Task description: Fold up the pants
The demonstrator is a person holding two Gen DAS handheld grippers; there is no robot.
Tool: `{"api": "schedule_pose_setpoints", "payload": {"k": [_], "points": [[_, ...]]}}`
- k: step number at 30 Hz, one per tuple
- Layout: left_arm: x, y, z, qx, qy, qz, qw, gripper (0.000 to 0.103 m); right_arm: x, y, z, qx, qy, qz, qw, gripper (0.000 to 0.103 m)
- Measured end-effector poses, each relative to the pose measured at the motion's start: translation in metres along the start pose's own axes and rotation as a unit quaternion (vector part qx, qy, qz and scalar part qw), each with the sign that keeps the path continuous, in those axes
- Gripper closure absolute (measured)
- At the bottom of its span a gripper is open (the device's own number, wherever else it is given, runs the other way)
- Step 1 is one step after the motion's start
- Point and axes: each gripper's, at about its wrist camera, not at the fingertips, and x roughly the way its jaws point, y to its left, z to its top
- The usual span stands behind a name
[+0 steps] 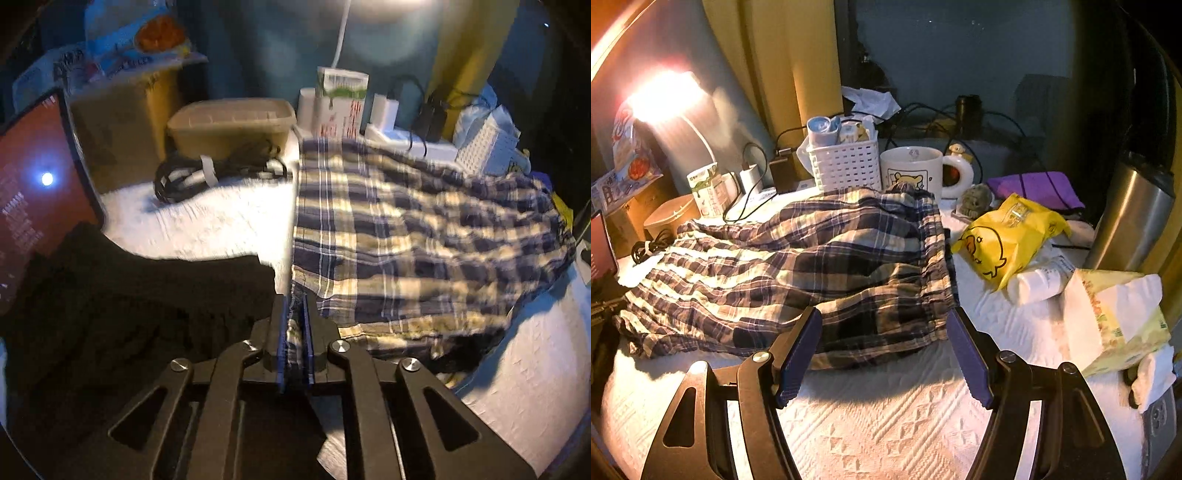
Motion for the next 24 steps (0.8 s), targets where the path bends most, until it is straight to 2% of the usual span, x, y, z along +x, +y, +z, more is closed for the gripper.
{"api": "schedule_pose_setpoints", "payload": {"k": [1,2,3,4,5,6,8,10,13,16,20,21,22,23,24], "points": [[-0.008,-0.002,0.002,0.002,-0.011,0.0,0.9999,0.092,0.001,-0.001,0.0,0.001,0.0,0.002,1.0,0.031],[-0.017,-0.007,0.005,0.005,-0.023,-0.004,0.9997,0.081,0.001,-0.001,-0.001,0.003,0.0,0.003,1.0,0.031],[-0.022,-0.011,0.006,0.008,-0.03,-0.007,0.9995,0.059,0.001,-0.002,-0.002,0.004,0.0,0.004,1.0,0.031],[-0.03,-0.018,0.008,0.016,-0.042,-0.008,0.9989,0.046,0.001,-0.003,-0.003,0.005,0.0,0.005,1.0,0.031],[-0.035,-0.022,0.008,0.02,-0.053,-0.005,0.9984,0.025,0.002,-0.003,-0.003,0.007,0.001,0.006,1.0,0.031],[-0.039,-0.026,0.009,0.022,-0.062,-0.003,0.9978,0.02,0.002,-0.004,-0.004,0.008,0.001,0.007,1.0,0.031],[-0.043,-0.035,0.011,0.022,-0.07,-0.028,0.9969,0.02,0.002,-0.006,-0.005,0.009,0.001,0.009,1.0,0.031],[-0.039,-0.048,0.009,0.026,-0.059,-0.068,0.9956,0.02,0.001,-0.009,-0.007,0.011,0.003,0.01,1.0,0.031],[-0.023,-0.083,0.0,0.068,-0.037,-0.123,0.9894,0.02,0.0,-0.013,-0.01,0.013,0.005,0.01,1.0,0.031],[-0.013,-0.108,-0.009,0.102,-0.024,-0.145,0.9839,0.02,-0.004,-0.017,-0.013,0.017,0.005,0.009,1.0,0.031],[0.004,-0.129,-0.016,0.144,-0.015,-0.151,0.9778,0.021,-0.009,-0.025,-0.018,0.021,0.004,0.005,1.0,0.031],[0.009,-0.132,-0.017,0.154,-0.01,-0.148,0.9769,0.031,-0.01,-0.027,-0.019,0.023,0.004,0.004,1.0,0.031],[0.015,-0.135,-0.019,0.165,-0.002,-0.146,0.9754,0.048,-0.011,-0.029,-0.021,0.026,0.004,0.003,1.0,0.031],[0.024,-0.137,-0.021,0.174,0.02,-0.139,0.9747,0.08,-0.011,-0.031,-0.022,0.029,0.005,0.003,1.0,0.031],[0.03,-0.137,-0.023,0.174,0.037,-0.13,0.9755,0.085,-0.012,-0.033,-0.024,0.031,0.005,0.002,1.0,0.031]]}}
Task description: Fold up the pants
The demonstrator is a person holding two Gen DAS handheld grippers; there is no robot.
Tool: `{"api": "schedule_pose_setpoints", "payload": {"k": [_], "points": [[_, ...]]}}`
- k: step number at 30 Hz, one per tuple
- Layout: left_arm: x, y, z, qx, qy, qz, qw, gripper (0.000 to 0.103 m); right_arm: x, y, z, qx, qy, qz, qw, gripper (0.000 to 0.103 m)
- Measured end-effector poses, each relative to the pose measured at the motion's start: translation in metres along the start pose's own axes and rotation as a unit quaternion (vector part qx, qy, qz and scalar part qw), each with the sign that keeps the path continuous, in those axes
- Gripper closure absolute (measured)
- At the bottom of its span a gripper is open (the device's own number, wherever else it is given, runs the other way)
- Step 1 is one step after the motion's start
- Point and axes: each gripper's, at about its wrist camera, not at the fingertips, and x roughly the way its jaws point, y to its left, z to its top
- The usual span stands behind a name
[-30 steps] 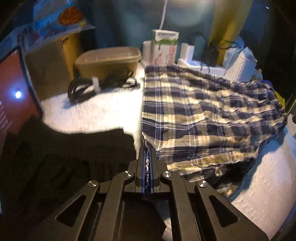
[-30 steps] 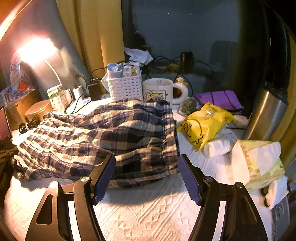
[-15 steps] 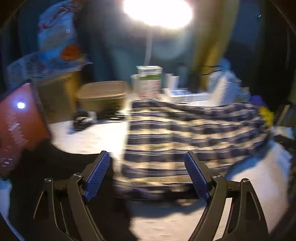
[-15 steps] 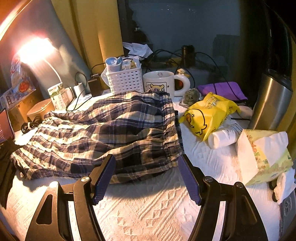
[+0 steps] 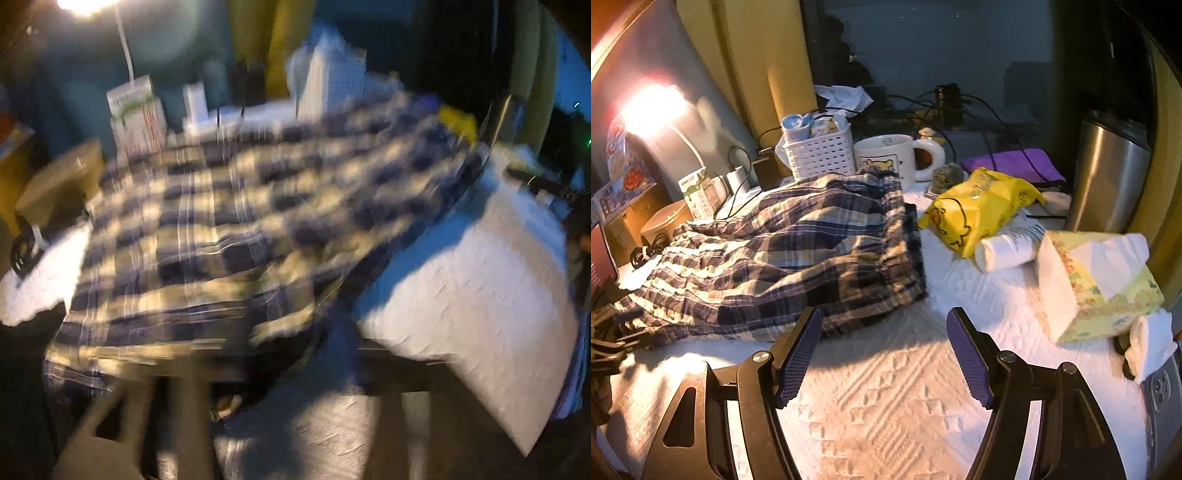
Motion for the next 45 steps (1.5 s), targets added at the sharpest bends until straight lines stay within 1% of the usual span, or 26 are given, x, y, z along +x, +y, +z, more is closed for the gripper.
{"api": "schedule_pose_setpoints", "payload": {"k": [1,2,3,7,11,12,13,16,17,18,20,24,26,27,28,31,33,35,36,37,39,41,43,45], "points": [[0.0,0.001,-0.002,-0.001,-0.003,-0.003,1.0,0.087,-0.001,-0.002,-0.001,0.002,0.0,0.0,1.0,0.031],[-0.002,-0.001,-0.004,0.001,-0.002,0.0,1.0,0.091,-0.001,-0.003,-0.002,0.003,0.0,0.0,1.0,0.031],[-0.004,-0.003,-0.005,0.003,0.0,0.004,1.0,0.093,-0.002,-0.004,-0.003,0.004,0.0,0.0,1.0,0.031],[-0.011,-0.008,-0.01,-0.003,-0.001,0.016,0.9999,0.095,0.0,-0.007,-0.006,0.009,0.004,-0.001,1.0,0.031],[-0.019,-0.015,-0.024,-0.017,-0.004,0.03,0.9994,0.095,0.002,-0.004,-0.009,0.007,0.008,0.002,1.0,0.031],[-0.02,-0.014,-0.026,-0.024,-0.006,0.031,0.9992,0.091,0.003,-0.003,-0.01,0.007,0.01,0.004,1.0,0.031],[-0.021,-0.012,-0.028,-0.036,-0.007,0.031,0.9988,0.09,0.004,-0.002,-0.01,0.007,0.012,0.005,1.0,0.031],[-0.031,-0.003,-0.03,-0.065,-0.008,0.015,0.9977,0.088,0.008,-0.001,-0.009,0.009,0.018,0.006,1.0,0.031],[-0.036,0.0,-0.03,-0.071,-0.008,0.012,0.9973,0.084,0.009,-0.001,-0.008,0.011,0.019,0.005,1.0,0.031],[-0.04,0.003,-0.03,-0.077,-0.011,0.012,0.9969,0.077,0.011,-0.001,-0.007,0.013,0.02,0.005,1.0,0.031],[-0.051,0.014,-0.03,-0.094,-0.022,0.012,0.9953,0.072,0.014,-0.003,-0.004,0.02,0.019,0.007,1.0,0.031],[-0.063,0.04,-0.031,-0.119,-0.035,0.041,0.9914,0.07,0.024,-0.013,0.006,0.058,0.021,0.013,0.998,0.031],[-0.065,0.054,-0.032,-0.134,-0.037,0.056,0.9887,0.067,0.034,-0.019,0.011,0.093,0.023,0.025,0.995,0.023],[-0.066,0.06,-0.033,-0.14,-0.038,0.06,0.9877,0.067,0.038,-0.022,0.012,0.109,0.023,0.032,0.993,0.016],[-0.068,0.066,-0.034,-0.147,-0.04,0.064,0.9863,0.067,0.042,-0.024,0.014,0.123,0.025,0.037,0.991,0.015],[-0.075,0.08,-0.035,-0.159,-0.049,0.072,0.9835,0.066,0.058,-0.026,0.018,0.156,0.028,0.058,0.986,0.015],[-0.078,0.085,-0.035,-0.163,-0.055,0.073,0.9824,0.062,0.07,-0.024,0.02,0.168,0.029,0.061,0.983,0.016],[-0.081,0.085,-0.034,-0.163,-0.06,0.072,0.9822,0.059,0.08,-0.02,0.02,0.168,0.04,0.05,0.984,0.039],[-0.082,0.085,-0.034,-0.162,-0.062,0.07,0.9824,0.058,0.085,-0.016,0.019,0.163,0.048,0.042,0.985,0.066],[-0.084,0.083,-0.034,-0.158,-0.063,0.069,0.9829,0.058,0.087,-0.013,0.018,0.159,0.053,0.045,0.985,0.071],[-0.086,0.079,-0.033,-0.148,-0.066,0.067,0.9845,0.058,0.077,-0.007,0.019,0.135,0.042,0.041,0.989,0.074],[-0.087,0.076,-0.031,-0.142,-0.067,0.063,0.9856,0.058,0.058,0.001,0.02,0.103,0.029,0.024,0.994,0.074],[-0.088,0.072,-0.03,-0.135,-0.069,0.061,0.9865,0.058,0.036,0.006,0.02,0.086,0.015,0.009,0.996,0.075],[-0.09,0.067,-0.026,-0.124,-0.072,0.056,0.988,0.058,0.015,0.003,0.018,0.082,0.008,0.004,0.997,0.075]]}}
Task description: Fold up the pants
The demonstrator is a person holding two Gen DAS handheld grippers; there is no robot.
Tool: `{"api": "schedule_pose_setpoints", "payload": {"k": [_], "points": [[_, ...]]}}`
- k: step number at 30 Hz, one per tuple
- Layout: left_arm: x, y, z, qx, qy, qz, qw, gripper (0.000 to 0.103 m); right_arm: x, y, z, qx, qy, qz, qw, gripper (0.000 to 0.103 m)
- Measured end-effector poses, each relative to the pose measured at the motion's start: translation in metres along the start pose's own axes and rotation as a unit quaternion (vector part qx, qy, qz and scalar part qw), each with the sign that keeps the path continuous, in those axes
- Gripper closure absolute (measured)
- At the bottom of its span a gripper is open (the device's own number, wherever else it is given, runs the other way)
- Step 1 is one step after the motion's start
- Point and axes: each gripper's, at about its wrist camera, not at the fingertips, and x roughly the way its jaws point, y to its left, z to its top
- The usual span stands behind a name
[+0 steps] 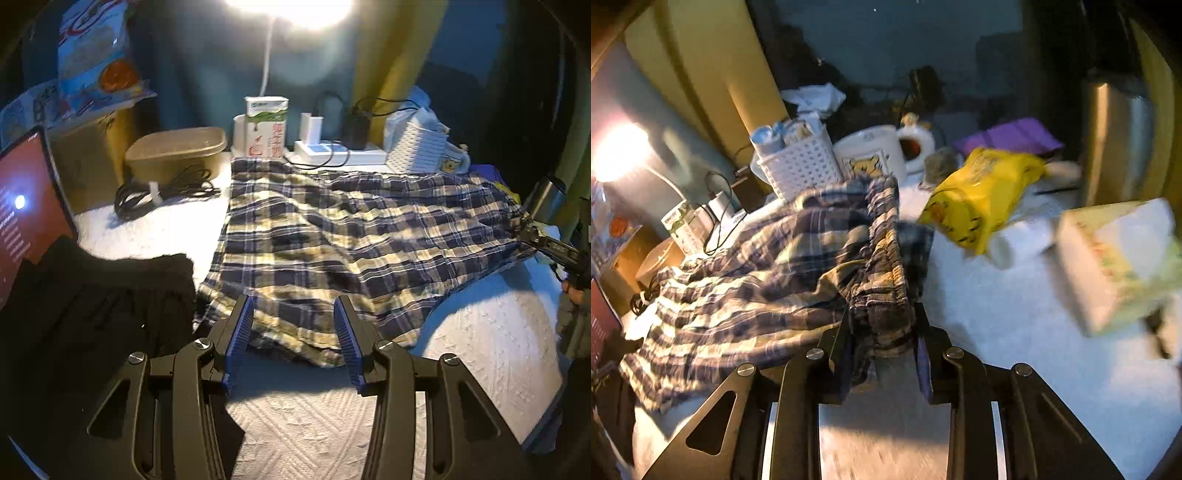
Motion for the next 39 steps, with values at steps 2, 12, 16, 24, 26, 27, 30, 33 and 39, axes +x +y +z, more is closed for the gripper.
{"api": "schedule_pose_setpoints", "payload": {"k": [2,12,16,24,26,27,30,33,39], "points": [[-0.002,-0.006,0.002,0.013,-0.003,-0.004,0.9999,0.058,-0.018,-0.003,-0.005,-0.004,-0.004,-0.006,1.0,0.075],[-0.003,-0.027,0.018,0.084,-0.005,-0.019,0.9963,0.058,-0.077,-0.042,-0.044,0.001,0.003,-0.063,0.998,0.075],[0.011,-0.023,0.029,0.09,0.003,-0.03,0.9955,0.058,-0.087,-0.047,-0.054,-0.01,0.025,-0.074,0.997,0.063],[0.047,-0.008,0.068,0.075,-0.004,-0.039,0.9964,0.054,-0.118,-0.016,-0.013,-0.08,-0.055,-0.065,0.993,0.02],[0.055,-0.006,0.075,0.07,-0.008,-0.046,0.9965,0.044,-0.102,-0.003,-0.001,-0.098,-0.05,-0.049,0.993,0.02],[0.06,-0.005,0.079,0.065,-0.009,-0.052,0.9965,0.042,-0.094,0.005,0.005,-0.107,-0.049,-0.038,0.992,0.02],[0.073,-0.004,0.088,0.06,-0.006,-0.059,0.9964,0.042,-0.06,0.04,0.026,-0.133,-0.039,0.006,0.99,0.021],[0.089,-0.003,0.098,0.067,-0.004,-0.064,0.9957,0.042,-0.027,0.075,0.044,-0.156,-0.029,0.045,0.986,0.03],[0.12,0.003,0.118,0.072,0.0,-0.074,0.9946,0.042,0.043,0.142,0.069,-0.222,0.014,0.092,0.971,0.039]]}}
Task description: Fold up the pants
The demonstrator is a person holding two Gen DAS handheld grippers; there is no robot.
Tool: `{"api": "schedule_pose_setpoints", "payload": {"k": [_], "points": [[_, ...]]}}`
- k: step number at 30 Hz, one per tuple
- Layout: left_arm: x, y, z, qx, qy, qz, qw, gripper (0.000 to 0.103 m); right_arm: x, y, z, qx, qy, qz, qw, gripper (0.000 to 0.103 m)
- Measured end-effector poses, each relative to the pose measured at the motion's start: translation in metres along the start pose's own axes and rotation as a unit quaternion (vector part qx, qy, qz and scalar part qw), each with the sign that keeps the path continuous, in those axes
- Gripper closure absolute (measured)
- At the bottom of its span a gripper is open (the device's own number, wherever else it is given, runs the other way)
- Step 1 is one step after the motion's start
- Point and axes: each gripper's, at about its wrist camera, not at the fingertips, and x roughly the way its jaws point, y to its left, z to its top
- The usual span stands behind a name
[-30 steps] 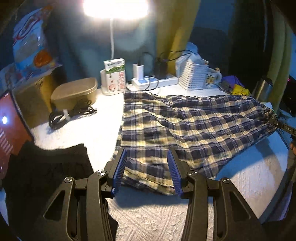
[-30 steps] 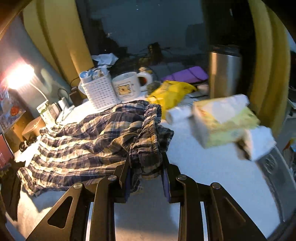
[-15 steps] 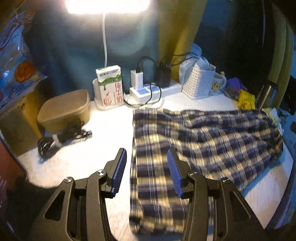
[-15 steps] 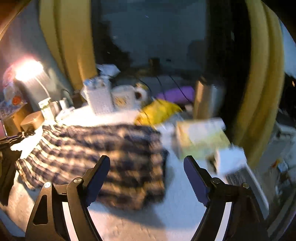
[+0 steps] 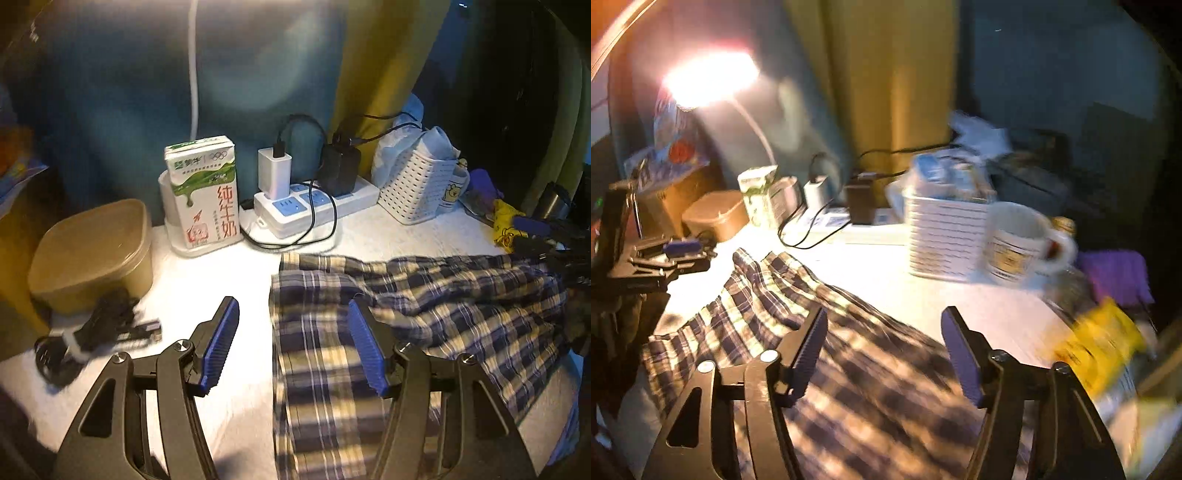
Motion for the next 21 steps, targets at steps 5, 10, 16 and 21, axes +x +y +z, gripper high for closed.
{"api": "schedule_pose_setpoints", "payload": {"k": [5,10,16,21], "points": [[0.029,0.01,0.011,-0.008,0.005,-0.013,0.9999,0.042,0.06,0.018,0.014,-0.017,0.047,0.032,0.998,0.039],[0.056,0.015,0.012,-0.012,0.028,-0.031,0.999,0.042,0.109,0.023,0.011,-0.028,0.093,0.045,0.994,0.039],[0.063,0.005,0.009,0.022,0.032,-0.061,0.9974,0.042,0.128,0.037,0.002,-0.077,0.122,0.069,0.987,0.056],[0.067,-0.001,0.007,0.048,0.033,-0.039,0.9975,0.088,0.125,0.048,0.004,-0.119,0.108,0.052,0.986,0.1]]}}
